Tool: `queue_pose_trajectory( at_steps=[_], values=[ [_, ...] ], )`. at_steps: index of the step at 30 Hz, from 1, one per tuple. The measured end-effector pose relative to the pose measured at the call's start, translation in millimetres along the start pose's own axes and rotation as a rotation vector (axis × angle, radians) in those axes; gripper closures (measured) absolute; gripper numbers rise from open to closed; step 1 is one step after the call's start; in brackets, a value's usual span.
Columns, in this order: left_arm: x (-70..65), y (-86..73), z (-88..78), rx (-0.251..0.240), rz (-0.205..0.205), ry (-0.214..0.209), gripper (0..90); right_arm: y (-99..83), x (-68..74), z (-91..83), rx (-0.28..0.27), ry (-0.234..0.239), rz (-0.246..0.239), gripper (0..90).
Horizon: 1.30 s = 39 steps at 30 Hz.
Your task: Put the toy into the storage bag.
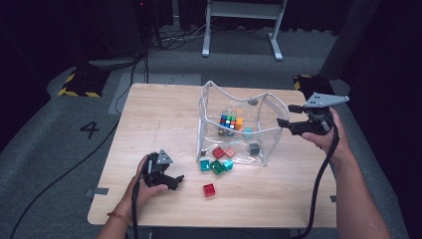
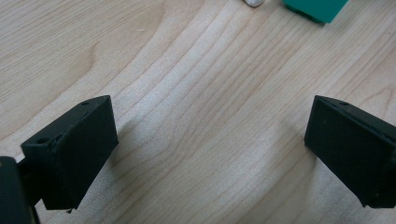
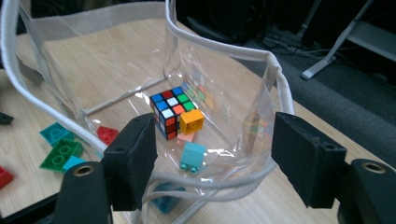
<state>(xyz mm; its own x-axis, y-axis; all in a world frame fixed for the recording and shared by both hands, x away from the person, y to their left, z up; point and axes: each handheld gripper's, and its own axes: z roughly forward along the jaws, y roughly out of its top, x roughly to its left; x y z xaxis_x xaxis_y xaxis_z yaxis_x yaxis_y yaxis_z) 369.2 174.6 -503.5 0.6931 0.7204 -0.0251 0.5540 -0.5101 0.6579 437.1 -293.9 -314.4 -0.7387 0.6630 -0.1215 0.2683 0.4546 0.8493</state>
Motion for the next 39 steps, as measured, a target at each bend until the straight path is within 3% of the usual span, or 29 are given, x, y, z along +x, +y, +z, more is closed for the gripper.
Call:
queue_pose_trajectory(
  at_steps=[4, 12, 17, 26, 32, 36, 39],
  values=[
    [0.0, 0.0, 0.0, 0.000, 0.000, 0.000, 2.7, -8.1, 5.5, -11.4, -0.055, 0.004, 0.010, 28.6],
    [0.0, 0.0, 0.0, 0.000, 0.000, 0.000, 2.7, -30.1, 24.7, -20.5, -0.065, -0.022, -0.010, 28.5],
    [0.0, 0.0, 0.0, 0.000, 0.000, 0.000, 2.7, -49.5, 42.5, -16.6, -0.060, -0.022, -0.028, 28.5],
    [-0.1, 0.0, 0.0, 0.000, 0.000, 0.001, 2.7, -78.9, 69.9, 1.0, -0.041, 0.022, -0.010, 28.9],
    [-0.1, 0.0, 0.0, 0.000, 0.000, 0.000, 2.7, -95.7, 94.0, 16.5, -0.029, 0.090, -0.002, 29.5],
    [-0.3, -0.1, 0.0, 0.000, -0.001, 0.001, 2.7, -104.4, 115.2, 31.2, 0.001, 0.154, -0.023, 29.3],
    [-0.3, -0.1, 0.0, 0.000, -0.002, 0.000, 2.7, -107.3, 133.1, 43.1, -0.003, 0.247, -0.060, 27.0]
  ],
)
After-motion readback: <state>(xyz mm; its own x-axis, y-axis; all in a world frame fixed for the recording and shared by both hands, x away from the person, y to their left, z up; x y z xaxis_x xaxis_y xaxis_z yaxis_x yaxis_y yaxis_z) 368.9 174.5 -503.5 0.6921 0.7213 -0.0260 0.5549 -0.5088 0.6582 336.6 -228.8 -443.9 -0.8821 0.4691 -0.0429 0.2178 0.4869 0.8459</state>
